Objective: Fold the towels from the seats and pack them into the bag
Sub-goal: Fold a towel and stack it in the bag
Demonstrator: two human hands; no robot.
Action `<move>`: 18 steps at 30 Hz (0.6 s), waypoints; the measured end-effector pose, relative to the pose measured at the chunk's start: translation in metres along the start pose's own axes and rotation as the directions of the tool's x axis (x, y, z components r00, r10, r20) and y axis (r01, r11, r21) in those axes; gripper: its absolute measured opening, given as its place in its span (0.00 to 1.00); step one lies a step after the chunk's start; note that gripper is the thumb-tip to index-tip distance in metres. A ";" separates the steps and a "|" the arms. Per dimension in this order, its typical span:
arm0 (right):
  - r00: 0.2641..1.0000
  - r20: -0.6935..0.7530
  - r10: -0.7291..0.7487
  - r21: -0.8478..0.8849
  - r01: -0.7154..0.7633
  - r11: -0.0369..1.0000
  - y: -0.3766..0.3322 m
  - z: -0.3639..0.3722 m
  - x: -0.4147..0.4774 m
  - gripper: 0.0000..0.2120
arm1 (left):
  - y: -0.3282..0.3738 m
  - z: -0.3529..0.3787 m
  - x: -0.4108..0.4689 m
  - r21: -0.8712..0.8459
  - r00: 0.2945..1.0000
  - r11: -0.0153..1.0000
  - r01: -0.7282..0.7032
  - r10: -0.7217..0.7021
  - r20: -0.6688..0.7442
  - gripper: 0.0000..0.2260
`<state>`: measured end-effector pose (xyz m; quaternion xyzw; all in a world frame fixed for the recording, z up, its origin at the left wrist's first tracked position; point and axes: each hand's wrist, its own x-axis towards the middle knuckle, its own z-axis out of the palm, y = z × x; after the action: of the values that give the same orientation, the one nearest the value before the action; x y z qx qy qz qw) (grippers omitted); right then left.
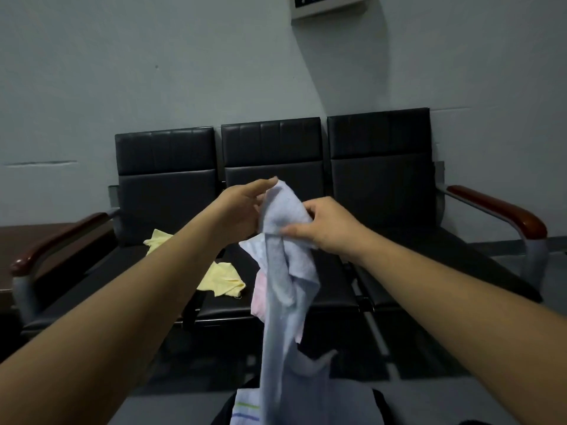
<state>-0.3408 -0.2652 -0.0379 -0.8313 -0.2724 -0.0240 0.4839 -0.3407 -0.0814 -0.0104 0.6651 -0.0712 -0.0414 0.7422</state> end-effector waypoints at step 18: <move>0.955 -0.291 0.060 0.386 0.060 0.920 0.001 -0.016 0.027 0.05 | -0.015 -0.016 -0.004 0.488 0.982 0.853 -0.186 0.171 0.075 0.15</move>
<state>-0.3137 -0.2675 -0.0222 -0.7049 -0.1957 -0.0938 0.6753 -0.3412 -0.0666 -0.0277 0.8220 -0.1513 0.0374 0.5477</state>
